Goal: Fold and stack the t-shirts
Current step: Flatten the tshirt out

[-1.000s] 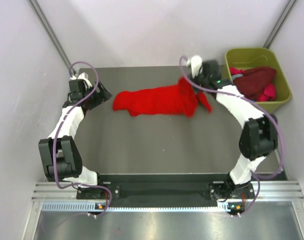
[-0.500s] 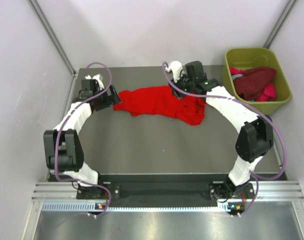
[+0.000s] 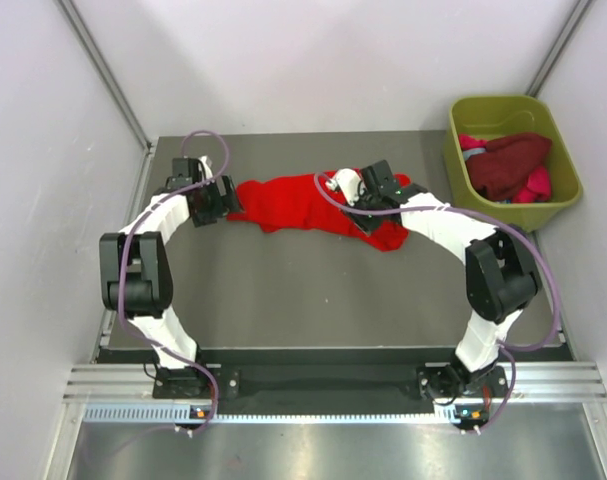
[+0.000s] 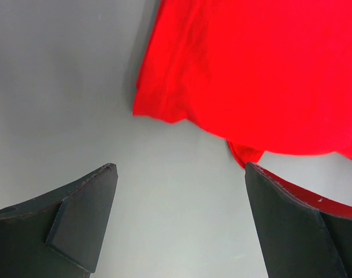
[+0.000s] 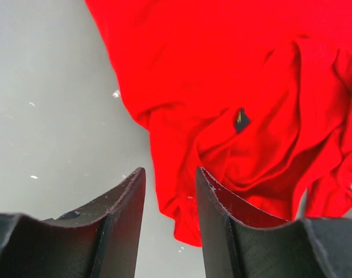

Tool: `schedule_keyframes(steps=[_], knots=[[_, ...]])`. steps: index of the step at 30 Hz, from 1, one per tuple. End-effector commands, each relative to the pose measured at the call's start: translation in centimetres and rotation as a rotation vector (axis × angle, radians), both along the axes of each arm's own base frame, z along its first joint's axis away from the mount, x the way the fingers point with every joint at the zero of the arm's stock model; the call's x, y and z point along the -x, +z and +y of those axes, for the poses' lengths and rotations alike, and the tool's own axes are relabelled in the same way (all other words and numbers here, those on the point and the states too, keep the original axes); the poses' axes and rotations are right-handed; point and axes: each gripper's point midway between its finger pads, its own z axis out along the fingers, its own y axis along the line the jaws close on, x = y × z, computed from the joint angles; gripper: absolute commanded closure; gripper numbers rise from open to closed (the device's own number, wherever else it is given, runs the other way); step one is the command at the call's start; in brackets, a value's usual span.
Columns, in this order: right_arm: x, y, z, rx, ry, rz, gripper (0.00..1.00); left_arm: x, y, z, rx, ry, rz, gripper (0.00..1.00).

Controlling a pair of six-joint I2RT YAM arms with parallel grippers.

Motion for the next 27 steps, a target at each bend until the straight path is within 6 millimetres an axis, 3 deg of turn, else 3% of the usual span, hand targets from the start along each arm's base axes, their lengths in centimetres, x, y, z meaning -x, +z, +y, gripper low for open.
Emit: schedule_keyframes(steps=[1, 7, 9, 12, 20, 25, 27], knots=[[-1.3, -0.3, -1.2, 0.057, -0.021, -0.059, 0.59, -2.0, 0.6, -0.1, 0.012, -0.013, -0.031, 0.04], [-2.2, -2.7, -3.1, 0.129, -0.063, -0.039, 0.65, -3.7, -0.3, 0.2, -0.004, -0.016, -0.018, 0.04], [-2.4, -3.1, -3.4, 0.144, -0.068, -0.041, 0.73, -4.2, -0.8, 0.2, -0.005, -0.018, -0.011, 0.05], [-2.8, -3.3, -3.5, 0.150, -0.072, -0.039, 0.82, -4.7, -1.4, 0.2, -0.003, -0.017, 0.000, 0.05], [-2.8, -3.6, -3.0, 0.143, -0.059, -0.021, 0.87, -5.1, -2.1, 0.1, 0.000, -0.028, 0.013, 0.07], [-2.6, -4.2, -2.9, 0.143, -0.051, -0.001, 1.00, -4.8, -2.6, 0.0, 0.005, -0.029, 0.026, 0.12], [-2.5, -4.1, -2.7, 0.132, -0.043, 0.004, 1.00, -4.8, -2.5, -0.1, 0.008, -0.038, 0.024, 0.14]])
